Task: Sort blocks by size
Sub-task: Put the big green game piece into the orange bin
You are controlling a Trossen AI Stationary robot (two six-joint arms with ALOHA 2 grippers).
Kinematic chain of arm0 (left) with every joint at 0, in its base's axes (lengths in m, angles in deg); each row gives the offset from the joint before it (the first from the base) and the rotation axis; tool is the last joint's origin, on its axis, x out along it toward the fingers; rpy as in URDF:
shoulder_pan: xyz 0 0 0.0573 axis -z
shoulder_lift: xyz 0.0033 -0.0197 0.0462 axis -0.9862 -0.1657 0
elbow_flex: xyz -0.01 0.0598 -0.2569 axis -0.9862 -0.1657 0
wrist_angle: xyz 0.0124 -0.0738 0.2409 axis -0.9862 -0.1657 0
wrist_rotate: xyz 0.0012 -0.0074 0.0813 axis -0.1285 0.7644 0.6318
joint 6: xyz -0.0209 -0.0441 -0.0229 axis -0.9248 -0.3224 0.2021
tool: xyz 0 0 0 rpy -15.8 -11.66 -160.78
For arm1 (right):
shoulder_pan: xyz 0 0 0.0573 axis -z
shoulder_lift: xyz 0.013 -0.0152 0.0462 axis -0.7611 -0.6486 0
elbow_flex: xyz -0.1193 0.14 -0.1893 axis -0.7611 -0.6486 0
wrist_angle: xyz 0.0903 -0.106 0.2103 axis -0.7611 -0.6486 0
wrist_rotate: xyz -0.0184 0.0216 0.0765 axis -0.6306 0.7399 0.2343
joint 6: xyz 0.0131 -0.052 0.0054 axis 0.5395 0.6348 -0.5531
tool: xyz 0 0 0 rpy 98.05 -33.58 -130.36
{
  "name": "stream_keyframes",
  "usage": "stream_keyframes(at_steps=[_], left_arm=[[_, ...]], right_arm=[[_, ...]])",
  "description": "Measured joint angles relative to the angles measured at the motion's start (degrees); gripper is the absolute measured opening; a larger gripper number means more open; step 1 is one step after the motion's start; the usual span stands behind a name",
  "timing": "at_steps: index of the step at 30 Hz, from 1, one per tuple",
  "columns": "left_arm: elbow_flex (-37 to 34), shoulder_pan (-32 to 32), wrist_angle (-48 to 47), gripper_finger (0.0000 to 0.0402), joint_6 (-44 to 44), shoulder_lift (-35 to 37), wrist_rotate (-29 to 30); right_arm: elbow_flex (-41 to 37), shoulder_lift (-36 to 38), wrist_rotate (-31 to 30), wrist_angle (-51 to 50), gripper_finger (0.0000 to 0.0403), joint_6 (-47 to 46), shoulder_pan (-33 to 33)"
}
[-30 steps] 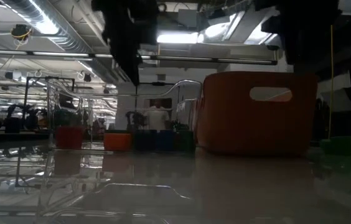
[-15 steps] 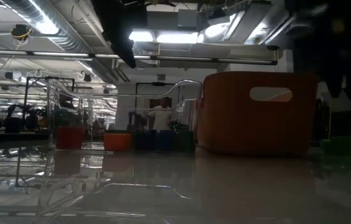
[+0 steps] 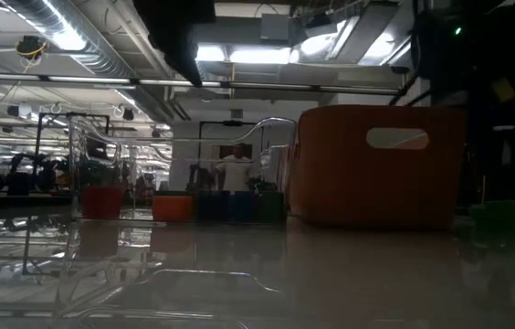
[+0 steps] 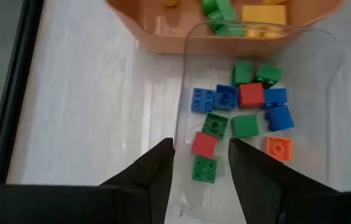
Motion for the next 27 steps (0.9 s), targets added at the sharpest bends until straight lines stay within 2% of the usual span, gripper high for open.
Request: stream_keyframes(at_steps=[5, 8, 12, 20, 27], left_arm=[[-1.57, 1.42, 0.18, 0.0143, -0.61, 3.65, -0.07], [-5.59, 2.03, 2.04, 0.0143, -2.25, 6.65, -0.03], [-12.0, 2.31, 5.35, 0.0143, -4.75, 11.47, -0.05], [-22.63, 2.24, 12.57, 0.0143, -7.31, 21.88, -0.03], [-26.21, 2.24, 13.78, 0.0143, -10.54, 29.16, 0.16]], right_arm=[[-0.05, 0.0, 1.86, 0.42, 0.0145, 4.01, 6.09], [-0.08, 0.0, 4.38, 1.57, 0.0145, 6.85, 8.85], [-0.1, 0.0, 4.66, 2.91, 0.0145, 10.35, 11.07], [-0.1, 0.0, 6.24, 2.65, 0.0145, 10.5, 11.41], [-0.1, 2.68, 5.68, 0.95, 0.0145, 7.13, 11.41]])
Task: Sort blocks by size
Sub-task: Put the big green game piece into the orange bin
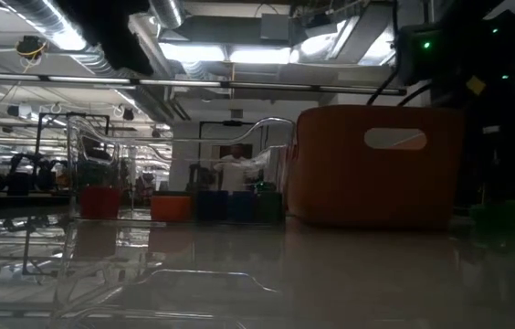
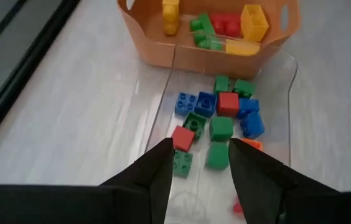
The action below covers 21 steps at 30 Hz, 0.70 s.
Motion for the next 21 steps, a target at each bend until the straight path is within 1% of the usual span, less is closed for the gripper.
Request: stream_keyframes(at_steps=[4, 8, 11, 13, 15, 17, 21], left_arm=[[-0.02, 0.0, 0.01, 0.0143, -1.11, 1.5, 0.03], [-0.03, 0.0, -0.05, 0.0143, -1.07, 1.47, 0.03], [-0.02, 0.0, -0.01, 0.0143, -0.51, 1.19, 0.05], [-0.03, 0.0, -0.07, 0.0143, -0.61, 1.12, 0.06], [-0.02, 0.0, -0.03, 0.0143, -0.62, 1.14, 0.06], [-0.02, 0.0, -0.07, 0.0143, -0.85, 1.08, 0.06], [-0.02, 0.0, -0.09, 0.0143, -1.72, 1.07, 0.06]], right_arm=[[0.0, 3.93, -0.02, -1.39, 0.0145, -0.08, 0.0], [-0.04, 6.74, -0.07, 0.77, 0.0145, -0.15, 0.0], [-2.05, 7.43, -0.61, 3.76, 0.0145, -0.15, -0.02], [-4.16, 7.4, -0.69, 4.1, 0.0145, 0.14, -0.02], [-5.55, 7.34, -2.13, 3.84, 0.0145, 0.8, -0.05], [-5.41, 7.33, -3.4, 4.61, 0.0145, 0.66, -0.04], [-5.35, 7.39, -2.91, 5.16, 0.0145, 1.43, -0.04]])
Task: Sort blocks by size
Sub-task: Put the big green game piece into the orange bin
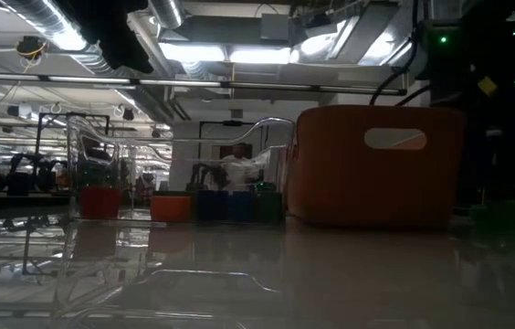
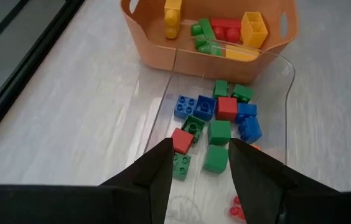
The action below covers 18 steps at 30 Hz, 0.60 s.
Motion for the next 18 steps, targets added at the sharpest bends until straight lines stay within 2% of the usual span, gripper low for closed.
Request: stream_keyframes(at_steps=[18], left_arm=[[0.0, 0.0, 0.01, 0.0143, 0.0, 0.0, 0.0]], right_arm=[[0.0, -0.22, 3.92, -0.07, 0.0145, 1.86, 0.0]])
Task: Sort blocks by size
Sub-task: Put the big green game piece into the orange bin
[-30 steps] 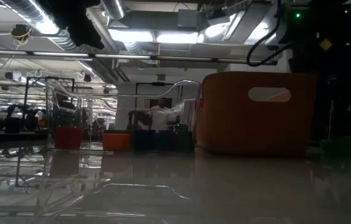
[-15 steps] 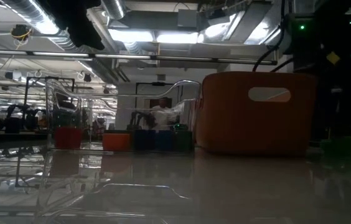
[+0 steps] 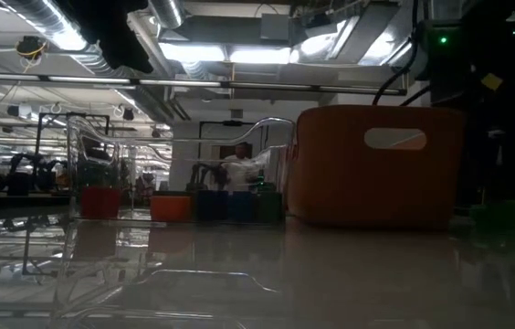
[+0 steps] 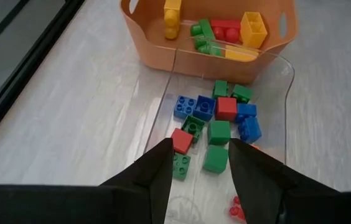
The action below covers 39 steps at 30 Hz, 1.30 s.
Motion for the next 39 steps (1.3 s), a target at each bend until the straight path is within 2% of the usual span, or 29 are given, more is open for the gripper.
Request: stream_keyframes(at_steps=[9, 22, 32, 35, 39], left_arm=[[0.02, 0.0, -0.07, 0.0143, 0.0, 0.0, 0.0], [0.02, 0.0, -0.03, 0.0143, 0.0, 0.0, 0.0], [0.02, 0.01, -0.03, 0.0143, 0.0, 0.0, 0.0], [0.02, 0.02, -0.03, 0.0143, 0.0, 0.0, 0.0], [0.02, 0.01, -0.06, 0.0143, 0.0, 0.01, 0.0]], right_arm=[[-0.11, -1.66, 0.02, 0.05, 0.0145, 0.09, 0.0], [-0.16, -8.4, -0.6, 2.22, 0.0145, 1.68, 0.0], [-0.74, -9.38, -1.9, 2.83, 0.0145, 1.65, 0.01], [-0.74, -9.4, -1.59, 2.87, 0.0135, 1.65, 0.02], [-0.74, -9.38, -1.47, 2.89, 0.0101, 1.72, 0.01]])
